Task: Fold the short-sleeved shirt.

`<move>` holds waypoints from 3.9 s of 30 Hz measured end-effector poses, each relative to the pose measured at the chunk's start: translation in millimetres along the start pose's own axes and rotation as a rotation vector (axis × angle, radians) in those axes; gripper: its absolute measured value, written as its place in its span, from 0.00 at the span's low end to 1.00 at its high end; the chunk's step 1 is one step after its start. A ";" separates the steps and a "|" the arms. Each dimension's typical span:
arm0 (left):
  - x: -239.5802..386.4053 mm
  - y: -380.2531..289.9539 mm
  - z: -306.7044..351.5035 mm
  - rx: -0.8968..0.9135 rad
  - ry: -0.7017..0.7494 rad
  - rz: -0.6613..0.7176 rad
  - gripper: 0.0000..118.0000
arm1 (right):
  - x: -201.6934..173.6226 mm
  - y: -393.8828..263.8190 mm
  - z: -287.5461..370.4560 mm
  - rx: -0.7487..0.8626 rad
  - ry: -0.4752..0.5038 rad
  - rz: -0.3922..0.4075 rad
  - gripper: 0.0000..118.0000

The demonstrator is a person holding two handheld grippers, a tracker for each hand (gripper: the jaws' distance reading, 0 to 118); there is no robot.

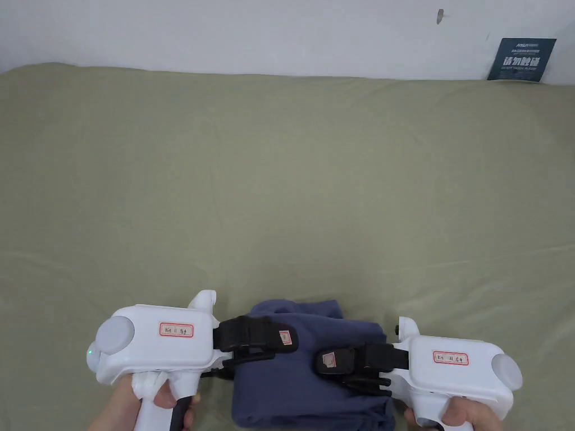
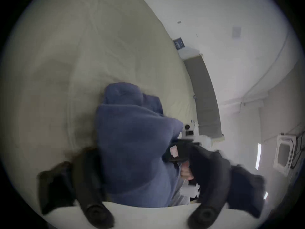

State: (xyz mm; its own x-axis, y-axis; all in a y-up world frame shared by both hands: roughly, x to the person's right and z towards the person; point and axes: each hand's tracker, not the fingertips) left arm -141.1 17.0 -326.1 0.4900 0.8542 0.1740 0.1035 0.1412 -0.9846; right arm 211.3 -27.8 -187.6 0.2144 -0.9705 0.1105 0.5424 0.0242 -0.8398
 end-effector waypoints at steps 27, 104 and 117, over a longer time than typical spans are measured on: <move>47.3 20.0 115.3 0.044 0.324 -0.160 0.26 | -185.6 -106.2 51.4 1.001 -1.013 1.048 0.00; 312.5 -107.8 40.1 0.986 0.673 -0.876 0.00 | -287.7 -123.0 138.3 1.080 -0.957 1.080 0.00; 299.5 -114.6 65.9 1.000 0.749 -0.805 0.03 | -293.1 -120.1 124.0 1.077 -0.912 1.076 0.01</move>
State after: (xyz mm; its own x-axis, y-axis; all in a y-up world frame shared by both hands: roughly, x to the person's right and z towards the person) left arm -63.3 289.6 -162.4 0.9444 -0.0244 0.3280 0.0852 0.9813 -0.1724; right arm 184.1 283.5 -53.2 0.9383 -0.0011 0.3458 0.0334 0.9956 -0.0874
